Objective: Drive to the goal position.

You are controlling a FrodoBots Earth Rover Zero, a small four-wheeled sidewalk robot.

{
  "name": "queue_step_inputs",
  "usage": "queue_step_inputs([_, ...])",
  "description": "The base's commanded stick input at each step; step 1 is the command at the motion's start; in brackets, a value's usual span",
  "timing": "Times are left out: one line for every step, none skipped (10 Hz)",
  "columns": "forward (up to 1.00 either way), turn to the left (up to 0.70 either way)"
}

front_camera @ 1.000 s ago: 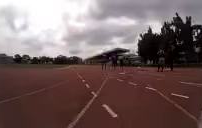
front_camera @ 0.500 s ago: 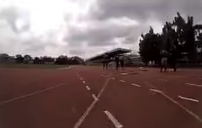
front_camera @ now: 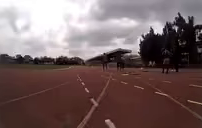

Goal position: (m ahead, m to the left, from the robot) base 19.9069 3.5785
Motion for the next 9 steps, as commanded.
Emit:
queue_step_inputs([0.45, 0.0])
queue_step_inputs([0.45, 0.0])
queue_step_inputs([0.45, 0.0])
queue_step_inputs([0.45, 0.0])
queue_step_inputs([0.45, 0.09])
queue_step_inputs([0.45, 0.27])
queue_step_inputs([0.45, 0.27])
queue_step_inputs([0.45, 0.27])
queue_step_inputs([0.45, 0.27])
